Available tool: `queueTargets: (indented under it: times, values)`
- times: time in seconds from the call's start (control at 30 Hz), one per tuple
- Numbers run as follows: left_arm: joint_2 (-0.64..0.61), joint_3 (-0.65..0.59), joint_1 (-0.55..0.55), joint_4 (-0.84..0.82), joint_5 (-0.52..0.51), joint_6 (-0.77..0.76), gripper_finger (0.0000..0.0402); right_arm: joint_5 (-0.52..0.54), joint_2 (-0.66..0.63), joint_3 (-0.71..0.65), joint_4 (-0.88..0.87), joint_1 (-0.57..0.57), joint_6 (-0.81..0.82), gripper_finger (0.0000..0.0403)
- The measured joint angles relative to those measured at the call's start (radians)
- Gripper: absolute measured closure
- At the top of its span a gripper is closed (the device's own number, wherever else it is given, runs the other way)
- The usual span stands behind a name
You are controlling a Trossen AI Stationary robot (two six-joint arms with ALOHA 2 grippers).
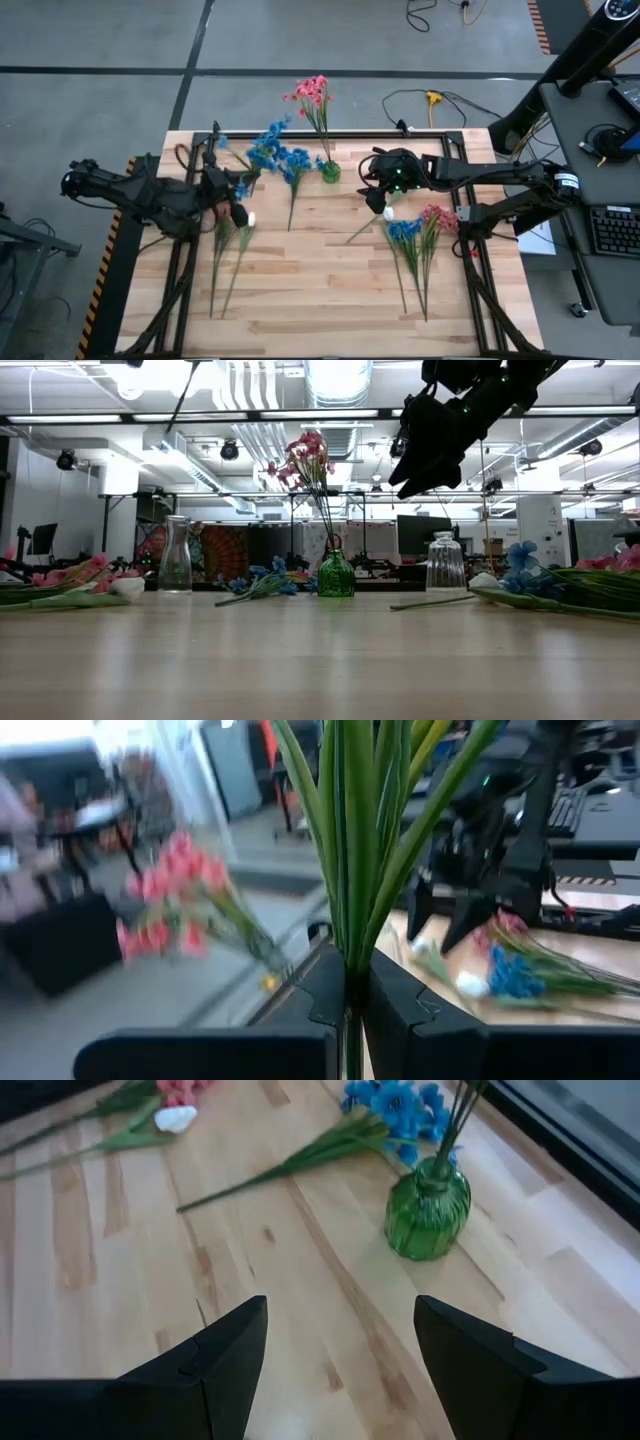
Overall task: Sort flowers into vase by color
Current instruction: Put the bottom left blue flowers into the left transparent vase
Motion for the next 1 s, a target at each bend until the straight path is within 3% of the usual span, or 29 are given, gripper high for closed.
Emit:
queueTargets:
  times: [0.13, 0.3, 0.67, 1.0]
  values:
    - [-0.029, -0.003, 0.084, 0.073, 0.091, 0.136, 0.0399, 0.0, 0.0, 0.0, 0.013, 0.0, -0.008, 0.0158]
    - [-0.073, -0.055, 0.246, 0.128, 0.233, 0.172, 0.04, 0.001, 0.0, 0.0, 0.015, 0.0, -0.009, 0.0158]
    - [-0.201, -0.319, 0.638, 0.456, 0.616, 0.219, 0.04, 0.001, 0.0, 0.0, 0.072, 0.0, -0.012, 0.0158]
    - [-0.216, -0.456, 0.904, 0.58, 0.711, 0.216, 0.04, 0.001, 0.0, -0.001, 0.082, 0.0, -0.011, 0.0158]
